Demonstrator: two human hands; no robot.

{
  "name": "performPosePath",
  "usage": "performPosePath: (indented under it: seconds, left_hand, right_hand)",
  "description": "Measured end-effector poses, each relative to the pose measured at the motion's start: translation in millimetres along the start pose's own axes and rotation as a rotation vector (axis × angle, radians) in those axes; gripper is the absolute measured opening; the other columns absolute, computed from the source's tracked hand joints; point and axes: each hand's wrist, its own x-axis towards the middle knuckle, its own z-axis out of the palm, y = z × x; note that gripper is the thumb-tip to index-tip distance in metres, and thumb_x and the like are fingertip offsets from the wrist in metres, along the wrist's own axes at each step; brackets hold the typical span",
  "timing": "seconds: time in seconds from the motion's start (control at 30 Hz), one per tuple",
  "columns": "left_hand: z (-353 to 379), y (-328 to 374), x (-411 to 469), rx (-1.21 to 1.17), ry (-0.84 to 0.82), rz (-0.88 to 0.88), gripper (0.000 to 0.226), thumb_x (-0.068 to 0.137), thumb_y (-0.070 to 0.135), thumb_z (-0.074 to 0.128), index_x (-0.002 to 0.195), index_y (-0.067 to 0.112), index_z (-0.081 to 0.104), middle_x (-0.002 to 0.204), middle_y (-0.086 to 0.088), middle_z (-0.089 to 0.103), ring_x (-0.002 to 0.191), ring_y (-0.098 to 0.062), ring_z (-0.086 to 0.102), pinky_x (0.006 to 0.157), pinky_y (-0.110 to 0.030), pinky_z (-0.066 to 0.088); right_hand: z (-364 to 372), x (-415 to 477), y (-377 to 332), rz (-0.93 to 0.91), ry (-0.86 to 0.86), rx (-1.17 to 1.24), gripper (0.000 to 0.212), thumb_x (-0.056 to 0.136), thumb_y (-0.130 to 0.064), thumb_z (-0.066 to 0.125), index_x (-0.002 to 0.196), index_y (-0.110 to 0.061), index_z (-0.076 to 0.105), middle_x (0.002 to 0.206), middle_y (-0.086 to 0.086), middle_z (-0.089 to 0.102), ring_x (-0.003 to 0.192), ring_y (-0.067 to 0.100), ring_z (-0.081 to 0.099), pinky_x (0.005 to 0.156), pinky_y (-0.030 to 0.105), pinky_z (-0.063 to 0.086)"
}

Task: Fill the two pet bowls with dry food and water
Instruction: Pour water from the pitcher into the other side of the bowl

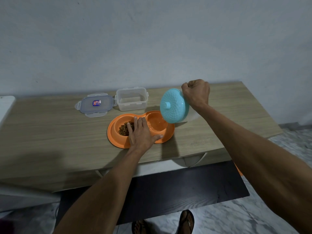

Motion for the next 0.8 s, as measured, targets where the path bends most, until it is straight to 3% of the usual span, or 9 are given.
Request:
performPosePath:
  seconds: [0.13,0.37,0.63,0.8]
  left_hand:
    - [-1.2,0.9,-0.9,0.000,-0.005,-0.003,0.115,0.075,0.075,0.056,0.154,0.006,0.011,0.163,-0.013,0.012,0.153,-0.030,-0.002,0.120,-0.056,-0.002]
    - [-1.8,1.4,-2.2,-0.002,0.002,-0.002,0.114,0.076,0.074,0.057,0.154,0.006,0.012,0.163,-0.012,0.014,0.153,-0.030,-0.001,0.120,-0.057,-0.001]
    - [-1.6,1.1,-2.2,-0.011,0.011,0.000,0.114,0.075,0.075,0.057,0.154,0.006,0.013,0.163,-0.013,0.014,0.153,-0.030,-0.001,0.119,-0.057,-0.002]
    - [-1.4,1.1,-1.9,-0.004,0.000,-0.002,0.115,0.075,0.075,0.056,0.154,0.005,0.012,0.163,-0.013,0.013,0.153,-0.030,-0.001,0.120,-0.057,-0.002]
  right_hand:
    - [0.6,1.3,-0.6,-0.002,0.002,0.010,0.041,0.081,-0.019,0.052,0.042,-0.011,0.038,0.040,0.004,0.026,0.042,0.017,0.024,0.071,0.036,0.054]
    - [0.1,2.9,-2.7,-0.023,0.010,-0.004,0.048,0.081,-0.019,0.051,0.041,-0.015,0.025,0.039,0.000,0.019,0.041,0.016,0.016,0.078,0.035,0.052]
    - [0.4,3.9,-1.7,-0.020,-0.002,-0.005,0.047,0.081,-0.019,0.052,0.040,-0.015,0.028,0.039,0.000,0.019,0.040,0.017,0.018,0.063,0.036,0.049]
    - [-0.5,4.6,-0.6,-0.018,-0.005,-0.001,0.047,0.081,-0.019,0.052,0.040,-0.015,0.028,0.038,0.000,0.020,0.039,0.016,0.018,0.063,0.035,0.049]
